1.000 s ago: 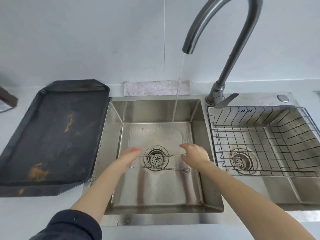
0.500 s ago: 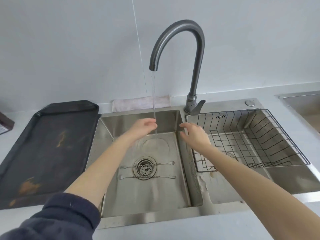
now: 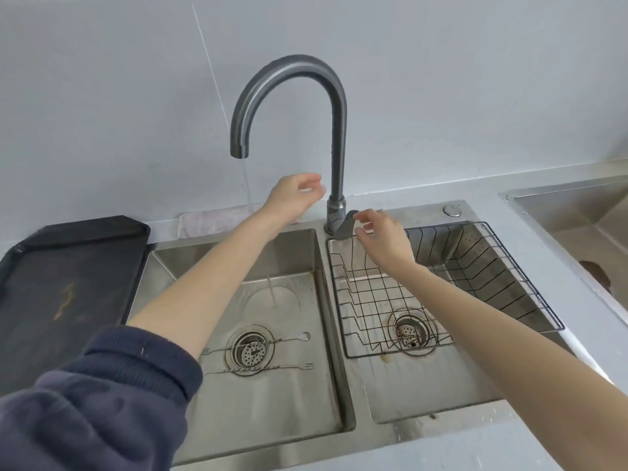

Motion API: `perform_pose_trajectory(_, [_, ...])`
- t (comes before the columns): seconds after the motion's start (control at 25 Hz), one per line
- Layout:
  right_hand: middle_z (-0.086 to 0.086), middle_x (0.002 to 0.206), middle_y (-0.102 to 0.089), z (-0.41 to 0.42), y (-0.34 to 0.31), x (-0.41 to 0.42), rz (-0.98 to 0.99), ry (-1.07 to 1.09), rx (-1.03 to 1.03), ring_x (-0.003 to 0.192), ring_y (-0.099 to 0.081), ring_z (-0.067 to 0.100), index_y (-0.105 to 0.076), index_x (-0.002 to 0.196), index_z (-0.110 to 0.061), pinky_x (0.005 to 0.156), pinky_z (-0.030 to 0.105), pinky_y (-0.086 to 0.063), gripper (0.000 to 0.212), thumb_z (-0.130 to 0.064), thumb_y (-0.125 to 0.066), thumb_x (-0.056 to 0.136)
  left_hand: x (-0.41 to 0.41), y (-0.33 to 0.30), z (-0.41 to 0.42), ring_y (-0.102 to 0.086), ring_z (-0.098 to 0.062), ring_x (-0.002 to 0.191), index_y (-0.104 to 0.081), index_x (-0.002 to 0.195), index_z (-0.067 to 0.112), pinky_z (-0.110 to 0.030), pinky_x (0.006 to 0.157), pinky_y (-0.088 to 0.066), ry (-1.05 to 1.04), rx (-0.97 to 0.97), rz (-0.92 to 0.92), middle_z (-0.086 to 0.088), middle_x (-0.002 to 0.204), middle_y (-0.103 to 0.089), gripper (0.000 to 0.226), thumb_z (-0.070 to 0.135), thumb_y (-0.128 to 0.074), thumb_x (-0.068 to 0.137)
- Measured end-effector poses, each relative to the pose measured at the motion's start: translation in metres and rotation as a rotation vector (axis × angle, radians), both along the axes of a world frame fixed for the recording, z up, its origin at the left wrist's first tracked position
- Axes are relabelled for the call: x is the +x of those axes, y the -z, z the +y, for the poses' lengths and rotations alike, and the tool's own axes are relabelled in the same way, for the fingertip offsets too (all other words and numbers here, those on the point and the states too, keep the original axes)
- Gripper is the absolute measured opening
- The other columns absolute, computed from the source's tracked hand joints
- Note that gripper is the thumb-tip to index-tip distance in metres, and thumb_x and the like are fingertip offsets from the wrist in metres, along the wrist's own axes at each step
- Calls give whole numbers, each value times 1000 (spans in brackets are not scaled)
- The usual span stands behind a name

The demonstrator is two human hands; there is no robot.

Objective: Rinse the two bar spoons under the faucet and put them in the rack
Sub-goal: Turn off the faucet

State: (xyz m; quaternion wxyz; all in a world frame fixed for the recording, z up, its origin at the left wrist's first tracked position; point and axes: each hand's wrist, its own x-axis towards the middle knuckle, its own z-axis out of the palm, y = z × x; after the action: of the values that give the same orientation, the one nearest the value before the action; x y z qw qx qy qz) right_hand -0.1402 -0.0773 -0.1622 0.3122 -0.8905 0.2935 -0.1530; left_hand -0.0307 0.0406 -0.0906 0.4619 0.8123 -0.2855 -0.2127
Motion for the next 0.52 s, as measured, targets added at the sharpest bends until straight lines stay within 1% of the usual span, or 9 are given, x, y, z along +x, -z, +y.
perform_pose_trajectory(0.08, [10,122,-59,-9,2,5,-12,-8,14,107,-61,25,-57,119,-12,87,38,-51,28,-16,-51,92,8,-6,-17,-45,-16,128,-46,132,12,-35,109,-37,-26,-28,-27,-5,138,-51,43,21,-51,90])
perform_pose_trajectory(0.12, [10,122,-59,-13,2,9,-31,-7,35,105,-62,25,-57,119,-11,87,39,-51,28,-17,-52,92,12,-10,-24,-45,-16,129,-45,133,12,-37,111,-36,-48,-41,-27,-4,139,-50,45,23,-52,90])
perform_pose_trajectory(0.24, [9,117,-62,-23,1,24,-80,-12,94,97,-63,25,-59,115,-8,85,38,-52,27,-18,-56,91,27,-17,-44,-44,-17,129,-41,135,14,-39,112,-36,-107,-91,22,-3,140,-48,48,26,-52,90])
perform_pose_trajectory(0.36, [13,104,-65,-29,5,36,-47,-44,50,92,-63,28,-67,100,-5,79,32,-47,18,-16,-57,90,38,-24,-60,-46,-16,127,-42,134,15,-37,111,-37,-121,-129,23,-2,139,-49,48,27,-53,89])
perform_pose_trajectory(0.44, [15,96,-66,-35,7,40,-38,-57,21,85,-61,27,-70,94,-4,73,27,-42,17,-16,-58,90,43,-28,-71,-49,-15,124,-47,130,15,-34,106,-40,-111,-173,16,-2,134,-54,42,24,-54,89])
perform_pose_trajectory(0.48, [15,94,-66,-37,7,40,-41,-63,19,82,-59,26,-71,93,-4,72,26,-40,17,-16,-59,89,43,-29,-76,-50,-14,122,-50,126,14,-30,100,-44,-102,-197,17,-1,129,-57,38,22,-53,89])
perform_pose_trajectory(0.52, [15,93,-67,-39,7,40,-43,-68,21,79,-57,24,-71,93,-4,72,26,-41,17,-16,-60,89,44,-30,-81,-52,-14,120,-53,123,14,-26,91,-47,-99,-219,21,-1,123,-59,34,21,-53,89])
